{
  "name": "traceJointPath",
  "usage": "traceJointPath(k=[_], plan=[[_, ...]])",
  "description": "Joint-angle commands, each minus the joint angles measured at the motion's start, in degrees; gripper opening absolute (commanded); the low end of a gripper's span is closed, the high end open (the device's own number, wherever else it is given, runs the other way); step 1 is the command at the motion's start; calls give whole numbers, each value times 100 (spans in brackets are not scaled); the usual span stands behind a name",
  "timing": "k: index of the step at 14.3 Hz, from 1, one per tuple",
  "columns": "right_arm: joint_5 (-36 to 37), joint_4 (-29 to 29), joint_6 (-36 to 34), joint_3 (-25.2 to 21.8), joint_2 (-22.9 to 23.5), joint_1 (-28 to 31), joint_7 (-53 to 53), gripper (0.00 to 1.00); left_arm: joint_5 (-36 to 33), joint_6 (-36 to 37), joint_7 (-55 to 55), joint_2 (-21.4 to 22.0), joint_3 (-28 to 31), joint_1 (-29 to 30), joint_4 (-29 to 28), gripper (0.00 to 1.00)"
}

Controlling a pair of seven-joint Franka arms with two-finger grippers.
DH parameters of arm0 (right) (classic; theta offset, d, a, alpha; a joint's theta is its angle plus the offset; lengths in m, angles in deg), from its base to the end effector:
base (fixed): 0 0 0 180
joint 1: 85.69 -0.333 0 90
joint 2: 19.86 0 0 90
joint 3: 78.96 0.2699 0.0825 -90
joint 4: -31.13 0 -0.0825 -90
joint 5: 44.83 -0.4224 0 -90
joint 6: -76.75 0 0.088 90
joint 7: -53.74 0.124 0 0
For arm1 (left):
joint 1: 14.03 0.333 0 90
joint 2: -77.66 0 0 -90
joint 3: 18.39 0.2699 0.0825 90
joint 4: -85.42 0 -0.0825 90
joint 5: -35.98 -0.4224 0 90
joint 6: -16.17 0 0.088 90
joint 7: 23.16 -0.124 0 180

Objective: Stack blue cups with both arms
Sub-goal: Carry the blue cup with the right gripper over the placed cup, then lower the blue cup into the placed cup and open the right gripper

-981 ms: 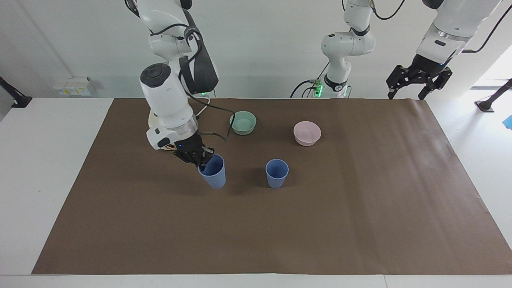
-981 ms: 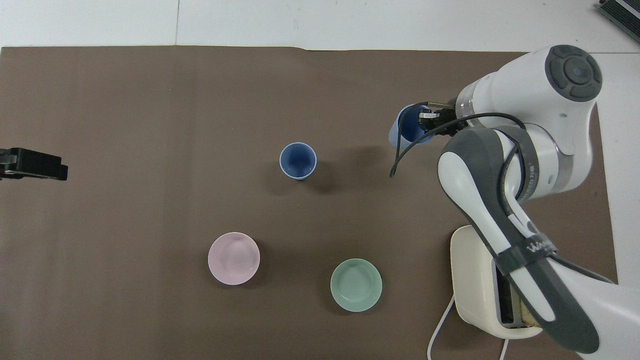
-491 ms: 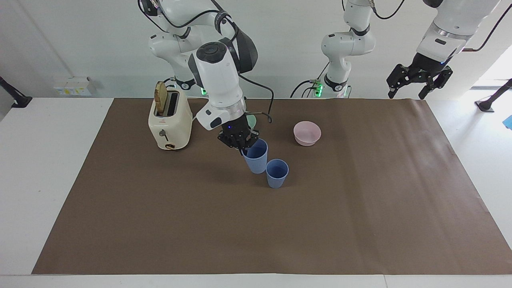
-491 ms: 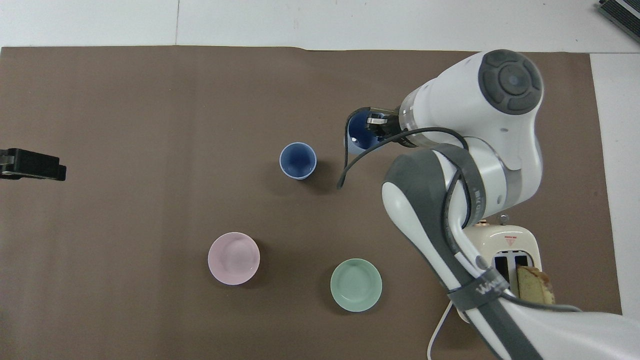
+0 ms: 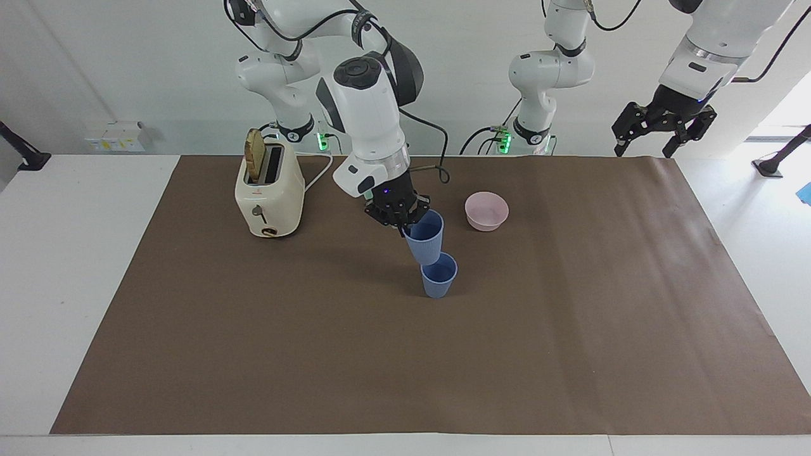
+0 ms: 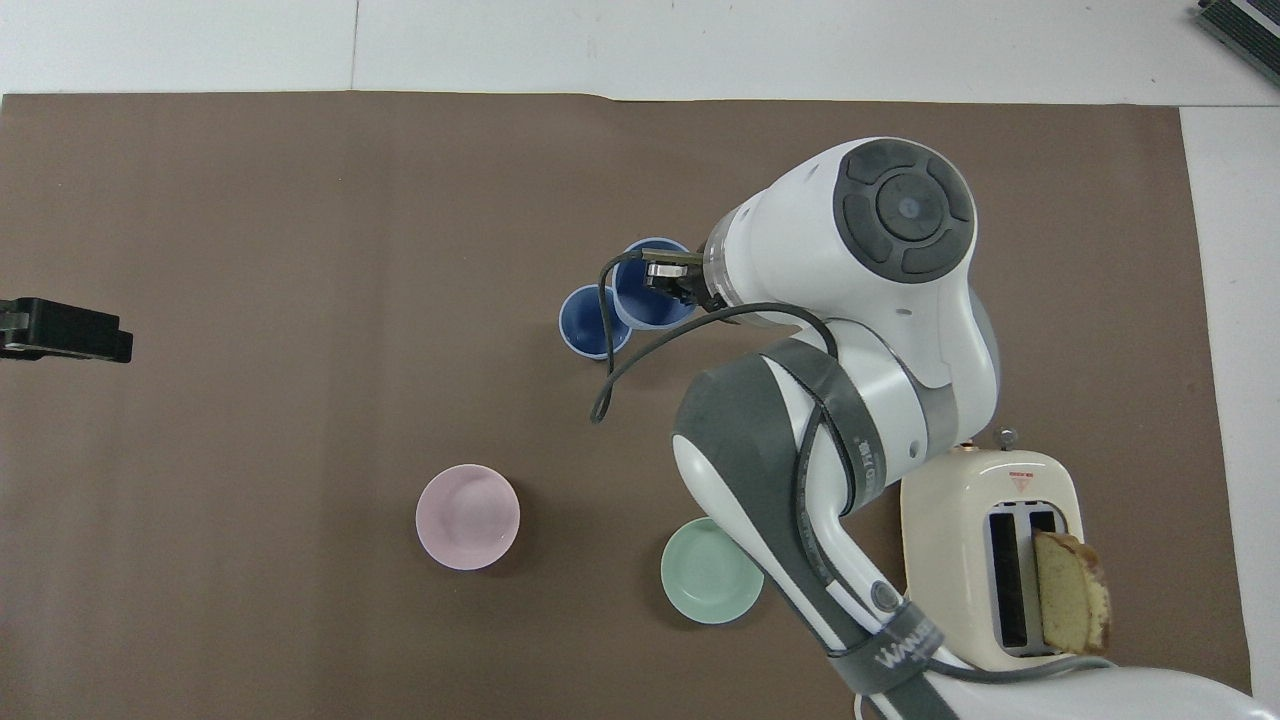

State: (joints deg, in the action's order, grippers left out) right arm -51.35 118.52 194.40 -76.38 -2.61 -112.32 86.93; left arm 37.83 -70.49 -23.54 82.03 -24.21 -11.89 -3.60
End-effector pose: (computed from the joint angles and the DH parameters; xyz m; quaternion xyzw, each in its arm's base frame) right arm 0.6104 0.3470 0.4391 -0.9902 0.0567 -0.0660 0.1096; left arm 0.5654 -0.0425 0.6089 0.9991 -0.0366 0.0170 0.0127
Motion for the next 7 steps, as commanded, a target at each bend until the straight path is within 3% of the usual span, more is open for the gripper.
traceJointPath(k=[1,7], plan=[[-130,-90,354,85,173,9,48,0,61,27,2,160,-7,67,-203,100],[-69,-38,390,85,393,-8,48,0,61,27,-6,187,-7,67,-247,100]])
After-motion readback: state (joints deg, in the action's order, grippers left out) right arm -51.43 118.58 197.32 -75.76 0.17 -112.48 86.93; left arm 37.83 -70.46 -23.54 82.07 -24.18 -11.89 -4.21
